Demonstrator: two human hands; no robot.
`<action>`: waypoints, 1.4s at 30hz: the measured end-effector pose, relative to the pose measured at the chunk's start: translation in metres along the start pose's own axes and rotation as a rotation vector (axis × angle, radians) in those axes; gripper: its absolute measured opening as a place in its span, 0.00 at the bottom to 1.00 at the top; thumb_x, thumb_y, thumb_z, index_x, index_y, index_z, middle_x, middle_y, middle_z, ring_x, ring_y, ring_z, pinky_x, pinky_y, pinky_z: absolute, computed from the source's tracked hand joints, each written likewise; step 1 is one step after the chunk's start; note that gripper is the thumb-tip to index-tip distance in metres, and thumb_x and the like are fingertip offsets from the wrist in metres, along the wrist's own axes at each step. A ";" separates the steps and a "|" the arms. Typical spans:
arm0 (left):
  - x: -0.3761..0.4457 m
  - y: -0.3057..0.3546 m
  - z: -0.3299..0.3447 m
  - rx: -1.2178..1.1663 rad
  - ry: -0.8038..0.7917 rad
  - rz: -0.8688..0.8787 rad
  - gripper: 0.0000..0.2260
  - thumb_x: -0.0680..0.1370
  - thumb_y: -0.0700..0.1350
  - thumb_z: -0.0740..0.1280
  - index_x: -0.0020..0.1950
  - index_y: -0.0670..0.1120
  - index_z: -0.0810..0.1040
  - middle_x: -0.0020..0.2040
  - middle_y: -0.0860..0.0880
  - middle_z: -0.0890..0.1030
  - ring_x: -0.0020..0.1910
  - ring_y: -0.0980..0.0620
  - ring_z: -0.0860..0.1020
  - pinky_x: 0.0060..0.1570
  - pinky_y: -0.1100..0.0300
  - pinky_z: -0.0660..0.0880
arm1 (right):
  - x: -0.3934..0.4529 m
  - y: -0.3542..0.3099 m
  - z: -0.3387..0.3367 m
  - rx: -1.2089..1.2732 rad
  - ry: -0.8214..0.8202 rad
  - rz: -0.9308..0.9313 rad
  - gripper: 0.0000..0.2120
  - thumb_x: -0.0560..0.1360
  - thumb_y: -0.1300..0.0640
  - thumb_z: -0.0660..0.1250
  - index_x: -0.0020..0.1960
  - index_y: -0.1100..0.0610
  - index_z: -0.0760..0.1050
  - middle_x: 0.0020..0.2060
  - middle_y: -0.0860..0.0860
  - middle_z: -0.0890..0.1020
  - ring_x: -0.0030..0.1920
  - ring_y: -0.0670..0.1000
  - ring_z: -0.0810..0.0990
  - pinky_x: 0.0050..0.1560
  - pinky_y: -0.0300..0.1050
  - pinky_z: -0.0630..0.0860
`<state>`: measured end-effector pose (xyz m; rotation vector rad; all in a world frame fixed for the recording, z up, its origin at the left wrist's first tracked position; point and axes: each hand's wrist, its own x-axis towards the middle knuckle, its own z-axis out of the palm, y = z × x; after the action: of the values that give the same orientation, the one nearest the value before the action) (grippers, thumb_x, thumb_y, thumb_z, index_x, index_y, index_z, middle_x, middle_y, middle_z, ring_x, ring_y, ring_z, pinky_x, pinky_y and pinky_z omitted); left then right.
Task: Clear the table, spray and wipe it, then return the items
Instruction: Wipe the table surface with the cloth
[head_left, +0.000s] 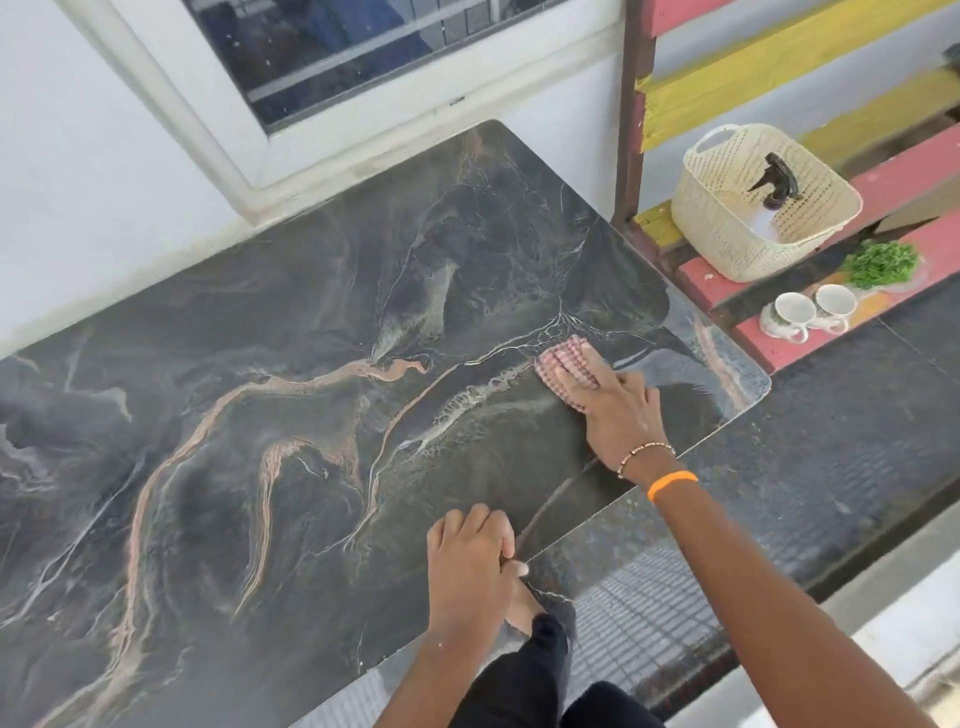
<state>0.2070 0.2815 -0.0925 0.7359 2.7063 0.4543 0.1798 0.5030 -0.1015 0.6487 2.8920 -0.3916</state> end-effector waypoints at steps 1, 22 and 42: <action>0.003 0.003 -0.001 0.000 0.001 0.002 0.17 0.65 0.50 0.75 0.36 0.53 0.66 0.37 0.59 0.68 0.41 0.57 0.66 0.52 0.66 0.53 | 0.008 0.018 -0.007 0.004 0.011 0.081 0.29 0.75 0.64 0.56 0.70 0.39 0.63 0.76 0.44 0.52 0.63 0.59 0.63 0.62 0.53 0.61; 0.017 0.055 0.012 0.121 -0.005 0.049 0.19 0.46 0.54 0.80 0.29 0.54 0.74 0.30 0.58 0.75 0.29 0.55 0.74 0.42 0.61 0.61 | 0.026 -0.069 0.016 0.014 -0.035 -0.314 0.30 0.73 0.63 0.58 0.70 0.41 0.60 0.76 0.49 0.50 0.60 0.59 0.63 0.59 0.53 0.63; 0.049 0.129 0.030 0.061 0.094 -0.065 0.17 0.56 0.41 0.82 0.35 0.55 0.78 0.32 0.60 0.78 0.31 0.56 0.76 0.37 0.63 0.73 | 0.064 0.136 -0.041 -0.052 0.076 0.016 0.27 0.75 0.62 0.58 0.71 0.42 0.62 0.77 0.48 0.52 0.62 0.60 0.64 0.60 0.54 0.63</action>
<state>0.2337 0.4191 -0.0811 0.6560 2.8338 0.4029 0.1785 0.6588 -0.1053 0.6920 2.9556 -0.2947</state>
